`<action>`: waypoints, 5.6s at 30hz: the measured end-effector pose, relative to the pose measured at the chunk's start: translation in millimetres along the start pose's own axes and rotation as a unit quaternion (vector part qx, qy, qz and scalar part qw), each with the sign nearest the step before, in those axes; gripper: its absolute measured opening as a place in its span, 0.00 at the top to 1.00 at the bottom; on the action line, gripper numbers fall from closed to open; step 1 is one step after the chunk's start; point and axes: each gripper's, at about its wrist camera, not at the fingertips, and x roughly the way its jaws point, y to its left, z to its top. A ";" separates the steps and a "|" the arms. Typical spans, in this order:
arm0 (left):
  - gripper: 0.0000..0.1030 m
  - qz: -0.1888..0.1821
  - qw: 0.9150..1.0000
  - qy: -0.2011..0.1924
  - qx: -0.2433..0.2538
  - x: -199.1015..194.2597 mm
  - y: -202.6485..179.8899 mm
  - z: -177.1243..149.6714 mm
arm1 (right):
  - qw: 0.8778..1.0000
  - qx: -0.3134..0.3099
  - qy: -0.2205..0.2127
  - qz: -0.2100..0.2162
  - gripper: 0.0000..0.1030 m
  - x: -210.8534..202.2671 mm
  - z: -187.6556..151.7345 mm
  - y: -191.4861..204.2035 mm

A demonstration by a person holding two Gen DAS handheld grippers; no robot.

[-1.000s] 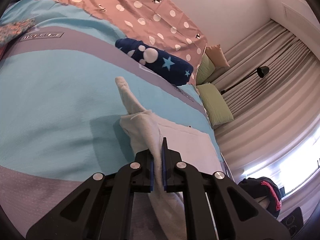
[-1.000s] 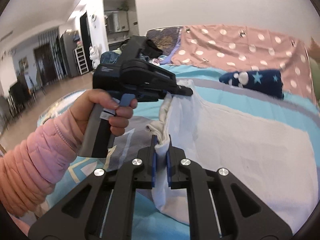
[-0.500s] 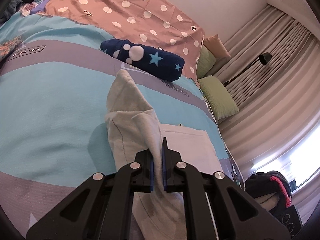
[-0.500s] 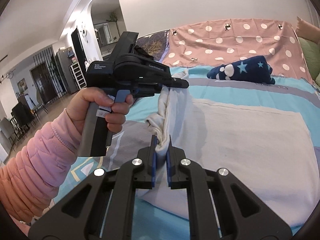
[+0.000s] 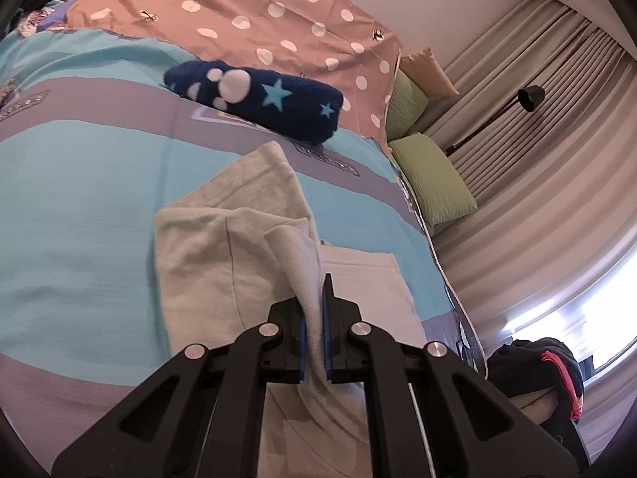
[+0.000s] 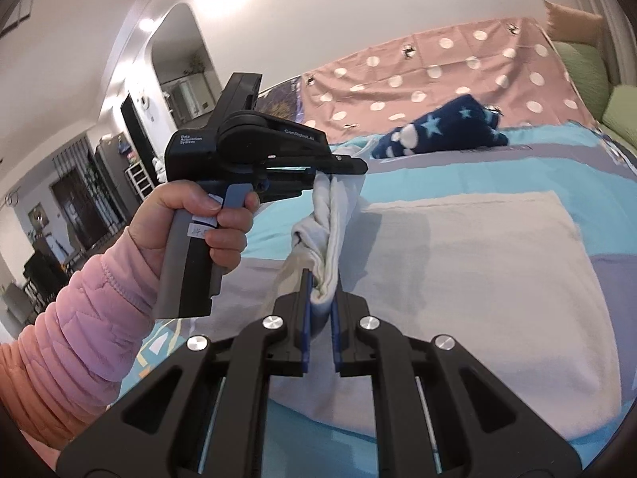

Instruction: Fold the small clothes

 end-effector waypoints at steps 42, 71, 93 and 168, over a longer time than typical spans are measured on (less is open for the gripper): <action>0.94 0.045 0.975 0.152 0.153 193.4 -175.1 -47.4 | 0.979 0.186 -0.024 -0.077 0.92 -95.2 -59.5 -135.1; 0.31 0.091 0.956 0.075 0.268 128.0 -191.9 -82.1 | 0.978 0.190 -0.011 -0.088 0.80 -115.2 -56.8 -147.6; 0.19 0.238 0.954 0.037 0.179 7.1 -38.4 -160.2 | 0.979 0.097 -0.001 -0.178 0.69 -87.9 -32.9 -141.1; 0.50 0.121 0.986 -0.010 0.115 -38.1 -25.9 -182.3 | 0.986 0.108 0.127 -0.022 0.78 -26.0 -21.4 -127.5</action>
